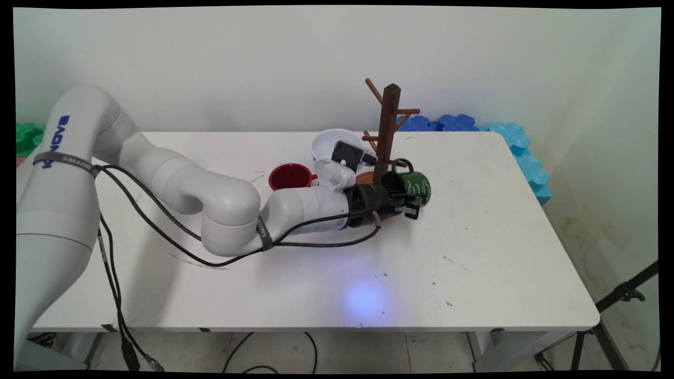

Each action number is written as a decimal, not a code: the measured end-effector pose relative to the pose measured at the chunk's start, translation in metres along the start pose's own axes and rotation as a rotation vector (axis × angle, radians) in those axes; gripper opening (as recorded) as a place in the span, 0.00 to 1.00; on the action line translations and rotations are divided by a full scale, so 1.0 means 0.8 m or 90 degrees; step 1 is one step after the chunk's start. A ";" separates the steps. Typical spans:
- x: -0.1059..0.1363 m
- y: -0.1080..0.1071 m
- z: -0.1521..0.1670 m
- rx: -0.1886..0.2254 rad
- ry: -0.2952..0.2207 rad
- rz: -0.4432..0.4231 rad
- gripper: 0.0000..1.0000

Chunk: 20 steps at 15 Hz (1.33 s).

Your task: Place the picked object on the table

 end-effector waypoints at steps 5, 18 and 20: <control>0.013 0.017 -0.014 -0.019 0.012 0.009 0.00; 0.040 0.031 -0.052 -0.064 -0.006 0.085 0.00; 0.046 0.029 -0.063 -0.067 -0.018 0.099 0.00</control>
